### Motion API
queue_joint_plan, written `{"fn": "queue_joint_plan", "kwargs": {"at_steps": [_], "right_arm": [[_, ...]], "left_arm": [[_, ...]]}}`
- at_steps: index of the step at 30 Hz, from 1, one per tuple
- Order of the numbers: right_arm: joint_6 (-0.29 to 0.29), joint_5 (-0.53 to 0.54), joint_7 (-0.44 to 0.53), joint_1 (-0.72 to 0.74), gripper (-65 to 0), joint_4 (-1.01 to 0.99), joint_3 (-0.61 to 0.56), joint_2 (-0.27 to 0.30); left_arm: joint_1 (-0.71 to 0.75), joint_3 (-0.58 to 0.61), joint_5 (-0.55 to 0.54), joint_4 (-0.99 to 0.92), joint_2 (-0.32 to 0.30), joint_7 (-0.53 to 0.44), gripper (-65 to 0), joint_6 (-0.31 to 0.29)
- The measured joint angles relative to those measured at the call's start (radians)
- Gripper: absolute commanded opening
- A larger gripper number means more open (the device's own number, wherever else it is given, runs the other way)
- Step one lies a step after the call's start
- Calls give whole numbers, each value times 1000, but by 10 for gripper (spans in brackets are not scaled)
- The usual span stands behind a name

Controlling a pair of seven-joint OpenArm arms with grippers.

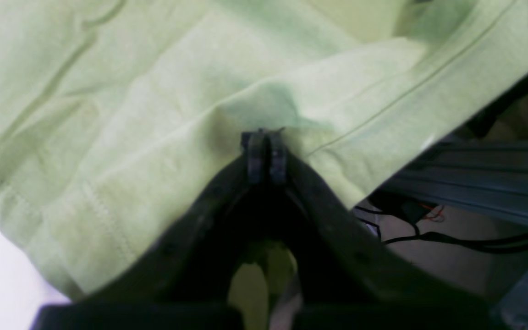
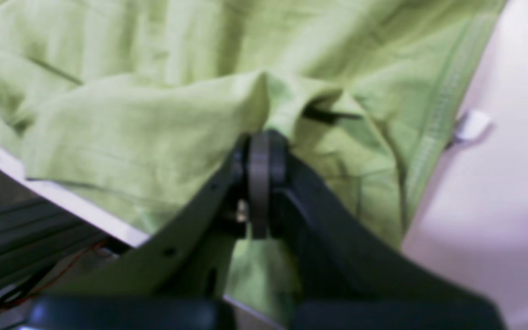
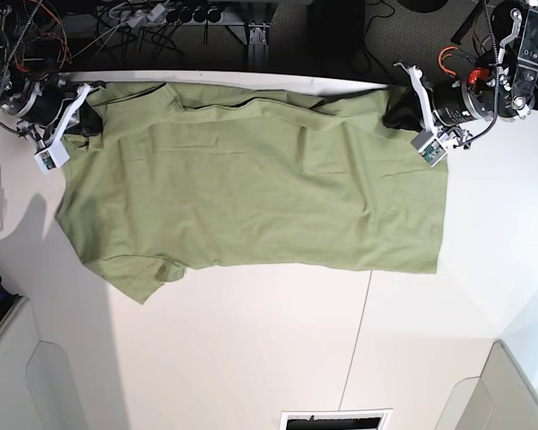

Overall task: Layout the t-shirt on the table in an organized manner, then fold the t-shirt properly
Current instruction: 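Move both grippers to the shirt's hem corners and grasp them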

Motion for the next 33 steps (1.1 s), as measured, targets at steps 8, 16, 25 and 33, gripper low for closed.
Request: {"fn": "queue_joint_plan", "kwargs": {"at_steps": [8,16,25,33], "right_arm": [[0,-3,-8,24,-650,-1,53,0],[0,79,-15,71,-650,-1,53,0],[-19,34,-16,208,-650,9,70,0],[-76,-52,84,426,-507,-232,72,-1]], "left_arm": [[-14,0,30,0,0,0,-635,0],[-41,0,18,113,0,8,-484,1],[-230,-9,13,95,0,-32,-403,-10],[-537,-9,-7,-377,6,-60,-295,-7]]}}
